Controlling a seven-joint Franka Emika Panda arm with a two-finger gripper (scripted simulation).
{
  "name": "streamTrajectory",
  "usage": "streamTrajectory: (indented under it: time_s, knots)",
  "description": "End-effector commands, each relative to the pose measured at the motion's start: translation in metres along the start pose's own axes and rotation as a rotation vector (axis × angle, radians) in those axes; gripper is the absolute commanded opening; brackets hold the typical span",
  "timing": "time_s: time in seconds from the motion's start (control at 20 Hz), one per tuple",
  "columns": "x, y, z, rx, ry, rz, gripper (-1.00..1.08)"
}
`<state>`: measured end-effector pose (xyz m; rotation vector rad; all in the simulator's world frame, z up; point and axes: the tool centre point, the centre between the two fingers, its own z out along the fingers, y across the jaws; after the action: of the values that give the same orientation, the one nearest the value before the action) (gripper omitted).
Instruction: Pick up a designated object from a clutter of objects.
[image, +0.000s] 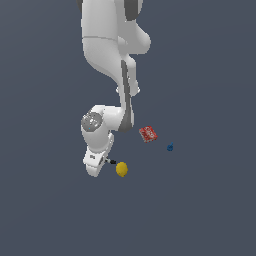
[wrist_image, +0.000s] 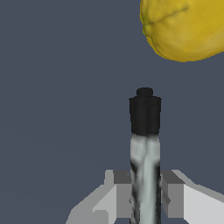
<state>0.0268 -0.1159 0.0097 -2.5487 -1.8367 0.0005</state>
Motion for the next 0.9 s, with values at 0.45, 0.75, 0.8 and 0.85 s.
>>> streamTrajectory:
  time_s: [0.45,0.75,0.8,0.85]
  knots:
    - [-0.005,-0.006,-0.016,0.0,0.0,0.0,-1.0]
    - [-0.015,-0.017,-0.045,0.0,-0.001,-0.001,-1.0]
    - [-0.017,-0.02,-0.052,0.0,-0.001,-0.001,-1.0]
    - [-0.02,-0.022,-0.059,0.0,-0.001,-0.001,-1.0]
